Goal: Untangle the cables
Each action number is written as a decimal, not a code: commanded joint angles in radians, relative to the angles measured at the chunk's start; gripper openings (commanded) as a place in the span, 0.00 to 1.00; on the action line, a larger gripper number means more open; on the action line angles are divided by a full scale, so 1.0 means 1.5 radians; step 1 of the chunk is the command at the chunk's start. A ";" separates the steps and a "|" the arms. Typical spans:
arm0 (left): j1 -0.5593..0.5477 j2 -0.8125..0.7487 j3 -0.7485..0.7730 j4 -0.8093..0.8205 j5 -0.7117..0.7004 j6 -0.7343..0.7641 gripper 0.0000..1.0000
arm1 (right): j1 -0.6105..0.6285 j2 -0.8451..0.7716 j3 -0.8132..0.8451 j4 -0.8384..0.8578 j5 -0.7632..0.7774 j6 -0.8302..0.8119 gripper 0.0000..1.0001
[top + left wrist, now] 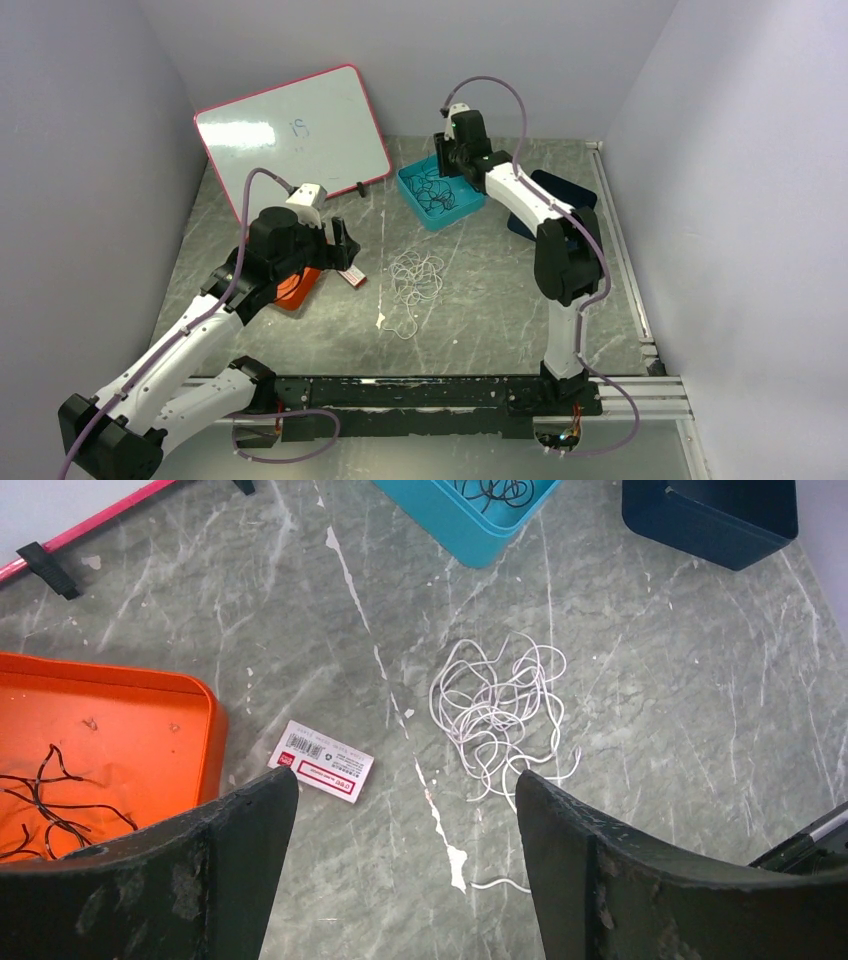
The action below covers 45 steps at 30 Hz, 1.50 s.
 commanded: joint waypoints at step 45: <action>-0.002 0.091 -0.024 0.127 0.136 -0.057 0.80 | 0.152 -0.264 -0.421 0.037 -0.052 0.303 0.37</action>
